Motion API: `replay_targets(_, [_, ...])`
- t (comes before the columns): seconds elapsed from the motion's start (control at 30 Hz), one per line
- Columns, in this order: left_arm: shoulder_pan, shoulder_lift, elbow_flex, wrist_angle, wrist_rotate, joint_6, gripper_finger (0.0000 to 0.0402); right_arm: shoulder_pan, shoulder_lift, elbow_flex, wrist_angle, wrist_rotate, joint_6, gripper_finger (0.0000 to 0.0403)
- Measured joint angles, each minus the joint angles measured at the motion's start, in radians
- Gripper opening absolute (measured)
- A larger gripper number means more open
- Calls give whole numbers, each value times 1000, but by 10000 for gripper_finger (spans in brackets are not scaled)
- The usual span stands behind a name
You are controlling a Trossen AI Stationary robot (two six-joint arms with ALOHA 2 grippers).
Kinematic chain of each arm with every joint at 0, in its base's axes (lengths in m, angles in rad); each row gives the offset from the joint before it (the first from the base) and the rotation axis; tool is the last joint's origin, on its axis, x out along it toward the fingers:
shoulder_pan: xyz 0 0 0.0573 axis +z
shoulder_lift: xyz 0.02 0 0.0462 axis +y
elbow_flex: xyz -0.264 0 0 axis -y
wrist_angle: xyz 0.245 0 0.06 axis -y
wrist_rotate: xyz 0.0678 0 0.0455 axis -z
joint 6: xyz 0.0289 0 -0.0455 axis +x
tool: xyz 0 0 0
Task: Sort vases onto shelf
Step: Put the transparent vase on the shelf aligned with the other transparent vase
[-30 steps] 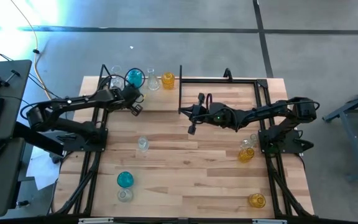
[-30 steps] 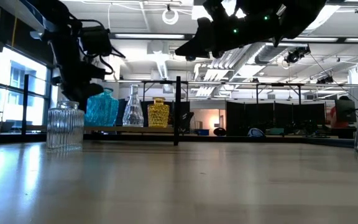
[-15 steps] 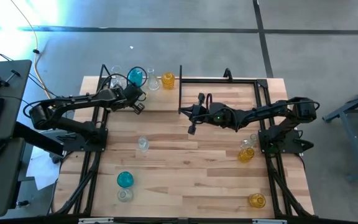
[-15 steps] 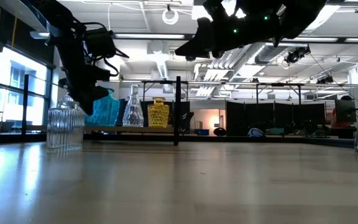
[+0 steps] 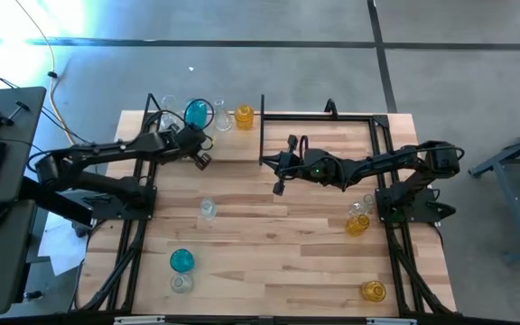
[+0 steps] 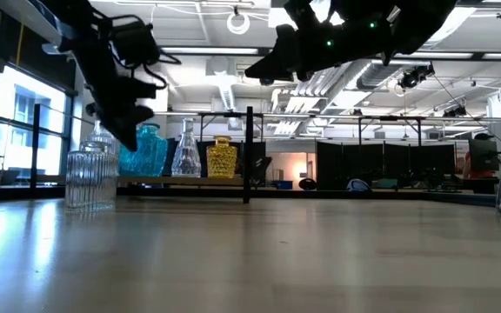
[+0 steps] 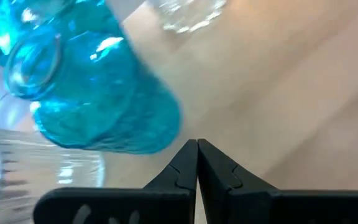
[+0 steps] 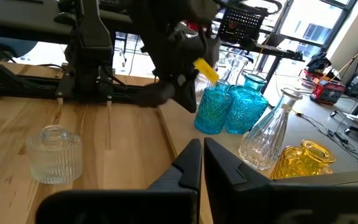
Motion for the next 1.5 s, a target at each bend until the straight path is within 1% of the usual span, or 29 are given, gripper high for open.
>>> replay_targets(0.23, [-155,-104,0,10,19,-48,0,11,0,0,-6,0,0,0])
replay_targets(0.33, [-230,-132,0,41,8,-70,0,21,-3,0,-48,6,1,0])
replay_targets(0.47, [-324,-144,0,96,-19,-80,0,46,-50,25,-199,42,35,0])
replay_targets(0.57, [-383,-144,0,155,-23,-71,0,71,-98,78,-391,45,110,0])
replay_targets(0.63, [-418,-143,0,198,-24,-58,0,94,-127,112,-530,67,191,1])
replay_targets(0.7, [-450,-143,0,238,-22,-43,0,125,-150,144,-662,127,269,5])
replay_targets(0.77, [-478,-143,0,281,-13,-22,0,158,-169,181,-836,183,356,14])
replay_targets(0.83, [-507,-143,0,325,-11,-3,0,192,-181,231,-1034,194,469,29])
replay_targets(0.9, [-531,-143,0,365,1,10,0,229,-187,291,-1239,198,603,50])
replay_targets(1.07, [-569,-143,0,489,86,55,0,329,-188,423,-1693,197,952,114])
replay_targets(1.23, [-587,-117,-1,619,175,112,0,408,-189,477,-2065,161,1300,178])
replay_targets(1.33, [-588,-84,-1,690,237,141,0,447,-190,466,-2194,85,1456,212])
replay_targets(1.43, [-586,-43,-1,764,281,166,0,478,-196,430,-2182,9,1518,239])
replay_targets(1.5, [-586,-14,-1,809,301,173,0,492,-201,415,-2181,-8,1543,250])
